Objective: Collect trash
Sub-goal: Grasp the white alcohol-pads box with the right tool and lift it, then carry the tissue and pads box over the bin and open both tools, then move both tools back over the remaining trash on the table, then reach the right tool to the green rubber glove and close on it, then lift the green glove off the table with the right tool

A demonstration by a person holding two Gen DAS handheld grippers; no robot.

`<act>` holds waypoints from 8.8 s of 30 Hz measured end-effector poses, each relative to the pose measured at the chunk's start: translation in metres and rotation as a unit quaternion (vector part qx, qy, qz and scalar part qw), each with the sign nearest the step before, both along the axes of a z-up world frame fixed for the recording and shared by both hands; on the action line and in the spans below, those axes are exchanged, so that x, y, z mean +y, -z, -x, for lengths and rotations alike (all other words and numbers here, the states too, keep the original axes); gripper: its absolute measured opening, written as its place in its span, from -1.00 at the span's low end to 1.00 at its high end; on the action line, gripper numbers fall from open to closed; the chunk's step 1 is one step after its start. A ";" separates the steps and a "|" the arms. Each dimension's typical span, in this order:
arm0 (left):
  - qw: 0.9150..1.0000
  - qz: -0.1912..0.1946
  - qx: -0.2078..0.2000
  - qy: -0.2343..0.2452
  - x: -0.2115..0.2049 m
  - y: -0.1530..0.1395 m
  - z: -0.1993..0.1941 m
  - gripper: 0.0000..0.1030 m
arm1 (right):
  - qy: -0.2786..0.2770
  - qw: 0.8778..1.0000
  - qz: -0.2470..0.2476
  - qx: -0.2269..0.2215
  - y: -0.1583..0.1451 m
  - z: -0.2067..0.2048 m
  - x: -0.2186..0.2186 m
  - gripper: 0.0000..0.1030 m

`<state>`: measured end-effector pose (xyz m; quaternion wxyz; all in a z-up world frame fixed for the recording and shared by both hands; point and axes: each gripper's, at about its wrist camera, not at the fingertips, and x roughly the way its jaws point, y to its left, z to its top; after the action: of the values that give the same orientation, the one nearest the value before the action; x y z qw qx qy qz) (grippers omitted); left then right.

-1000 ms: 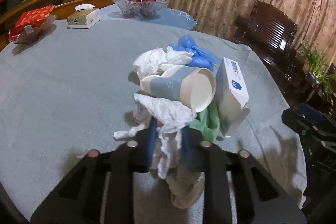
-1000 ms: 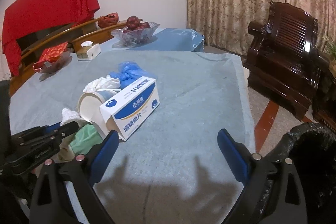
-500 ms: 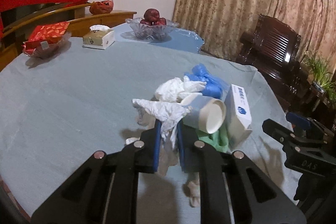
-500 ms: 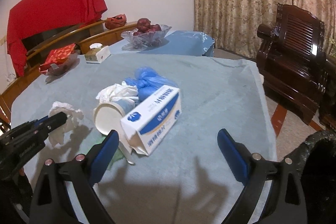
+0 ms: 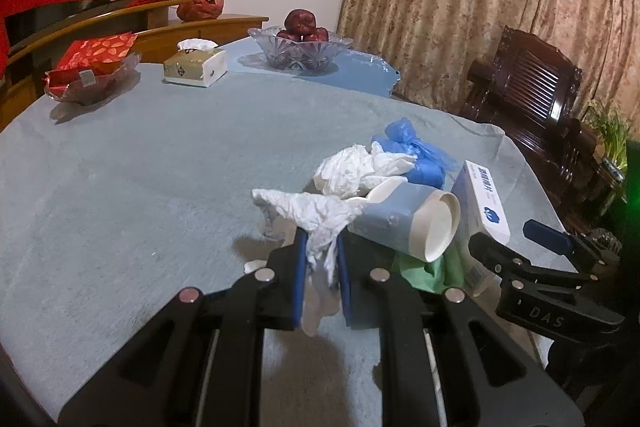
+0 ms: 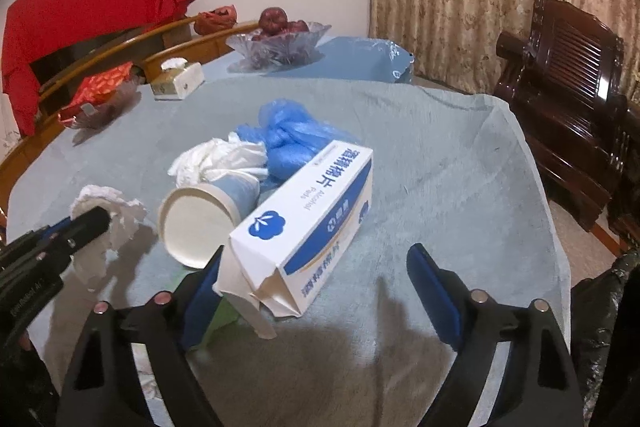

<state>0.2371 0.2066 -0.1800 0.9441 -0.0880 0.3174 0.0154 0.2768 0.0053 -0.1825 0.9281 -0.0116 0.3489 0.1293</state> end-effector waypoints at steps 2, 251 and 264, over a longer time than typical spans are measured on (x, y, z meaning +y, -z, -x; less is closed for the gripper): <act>1.000 0.002 -0.001 -0.001 0.000 0.001 -0.001 -0.74 | 0.001 1.000 0.003 -0.001 0.000 0.000 -0.002 0.66; 1.000 -0.019 -0.007 0.000 -0.028 -0.006 0.020 0.82 | 0.002 0.996 -0.022 0.085 0.011 0.023 -0.040 -0.57; 1.000 -0.017 0.021 0.010 -0.074 0.009 -0.034 0.82 | 0.028 0.997 -0.013 0.072 0.004 -0.006 -0.078 -0.59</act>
<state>0.2711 0.1328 -0.1890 0.9387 -0.0685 0.3375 0.0135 0.2829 -0.0725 -0.1869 0.9039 0.0196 0.4133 0.1085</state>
